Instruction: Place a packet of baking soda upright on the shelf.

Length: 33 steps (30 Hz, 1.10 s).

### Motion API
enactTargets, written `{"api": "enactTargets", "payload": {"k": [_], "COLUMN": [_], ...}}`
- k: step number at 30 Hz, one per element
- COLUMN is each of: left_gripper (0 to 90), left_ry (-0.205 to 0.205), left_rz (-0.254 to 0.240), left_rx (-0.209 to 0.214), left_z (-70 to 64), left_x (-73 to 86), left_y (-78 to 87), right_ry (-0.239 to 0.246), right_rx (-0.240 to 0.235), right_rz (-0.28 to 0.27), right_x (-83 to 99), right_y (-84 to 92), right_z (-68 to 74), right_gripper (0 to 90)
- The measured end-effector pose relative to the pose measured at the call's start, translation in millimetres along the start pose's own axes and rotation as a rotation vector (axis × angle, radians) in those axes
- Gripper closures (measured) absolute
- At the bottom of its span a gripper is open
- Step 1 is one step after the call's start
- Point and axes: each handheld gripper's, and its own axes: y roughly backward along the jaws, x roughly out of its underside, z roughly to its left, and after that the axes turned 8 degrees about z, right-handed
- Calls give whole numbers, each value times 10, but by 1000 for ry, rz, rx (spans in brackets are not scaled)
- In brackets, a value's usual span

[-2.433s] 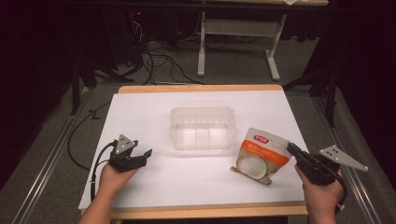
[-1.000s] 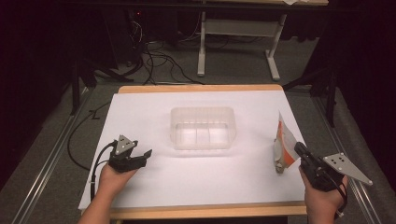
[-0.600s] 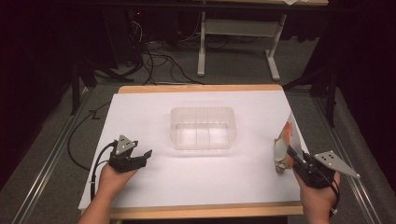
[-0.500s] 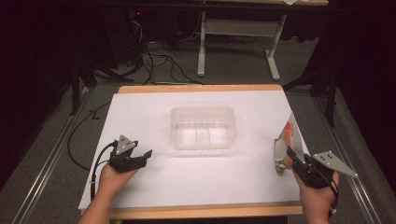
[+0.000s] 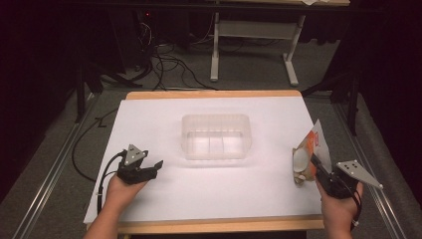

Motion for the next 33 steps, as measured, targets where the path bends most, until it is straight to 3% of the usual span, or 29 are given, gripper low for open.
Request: {"api": "enactTargets", "payload": {"k": [7,20,33], "left_gripper": [323,323,322], "left_ry": [-3,-3,-2], "left_rz": [1,0,-7], "left_rx": [0,-1,-2], "left_z": [-3,-5,-6], "left_x": [0,0,0], "left_y": [-3,-6,-6], "right_ry": [-13,-6,32], "right_rx": [-13,4,13], "right_rz": [11,4,-32], "right_x": [-18,-70,-155], "right_y": [-10,-13,72], "right_z": [-4,-12,39], "right_gripper": [899,900,900]}}
